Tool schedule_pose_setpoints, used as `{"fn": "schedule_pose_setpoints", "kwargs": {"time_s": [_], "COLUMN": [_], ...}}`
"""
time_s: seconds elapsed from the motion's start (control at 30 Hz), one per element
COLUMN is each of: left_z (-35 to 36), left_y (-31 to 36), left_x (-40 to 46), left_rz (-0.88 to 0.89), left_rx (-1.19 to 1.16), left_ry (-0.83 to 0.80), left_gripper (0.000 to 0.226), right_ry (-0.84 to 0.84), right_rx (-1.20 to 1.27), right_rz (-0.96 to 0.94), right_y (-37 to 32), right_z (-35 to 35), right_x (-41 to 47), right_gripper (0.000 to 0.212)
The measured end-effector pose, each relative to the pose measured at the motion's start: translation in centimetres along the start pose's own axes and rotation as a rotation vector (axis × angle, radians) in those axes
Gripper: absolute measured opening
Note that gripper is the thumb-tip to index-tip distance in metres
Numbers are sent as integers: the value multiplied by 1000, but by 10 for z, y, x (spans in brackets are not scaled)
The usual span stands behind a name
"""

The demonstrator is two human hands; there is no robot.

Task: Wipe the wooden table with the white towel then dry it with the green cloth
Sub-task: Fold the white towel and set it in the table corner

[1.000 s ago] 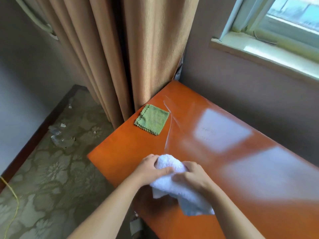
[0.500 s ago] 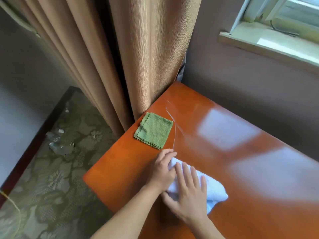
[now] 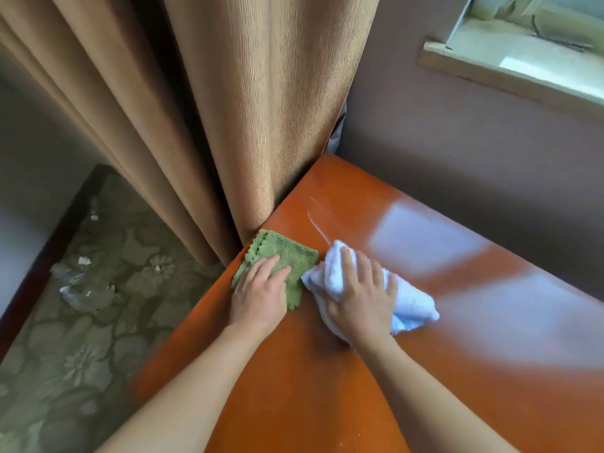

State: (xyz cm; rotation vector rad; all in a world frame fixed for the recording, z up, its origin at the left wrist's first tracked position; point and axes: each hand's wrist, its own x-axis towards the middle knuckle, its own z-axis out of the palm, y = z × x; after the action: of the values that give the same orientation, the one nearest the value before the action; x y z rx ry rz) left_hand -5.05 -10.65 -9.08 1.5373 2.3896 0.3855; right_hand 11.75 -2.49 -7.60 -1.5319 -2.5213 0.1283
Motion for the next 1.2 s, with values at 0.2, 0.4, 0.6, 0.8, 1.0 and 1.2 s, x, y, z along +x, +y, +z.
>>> {"fn": "schedule_pose_setpoints", "kwargs": {"time_s": [0.2,0.4,0.6,0.8,1.0,1.2], "left_z": [-4,-6,-3,1,-8,-12], "left_y": [2,11,16,17,23,29], "left_x": [5,16,3,3,7,6], "left_rz": [-12,-41,-22,-63,-90,-101], "left_rx": [-38,-45,-20,-10,-3,-20], "left_ry": [-31,59,66,59,-9,-56], "left_gripper": [40,16,18,23,25,30], "right_ry": [81,115,69,56,77,10], "right_rx": [7,38,-2,-10,39,44], "right_rz": [-19,-72,-17,32,-134,168], "right_y": [5,12,-9,-37,13,35], "right_z": [10,12,33,47,19,7], "right_x": [5,3,97,136,62,87], "right_gripper": [79,80,85,80,81,71]}}
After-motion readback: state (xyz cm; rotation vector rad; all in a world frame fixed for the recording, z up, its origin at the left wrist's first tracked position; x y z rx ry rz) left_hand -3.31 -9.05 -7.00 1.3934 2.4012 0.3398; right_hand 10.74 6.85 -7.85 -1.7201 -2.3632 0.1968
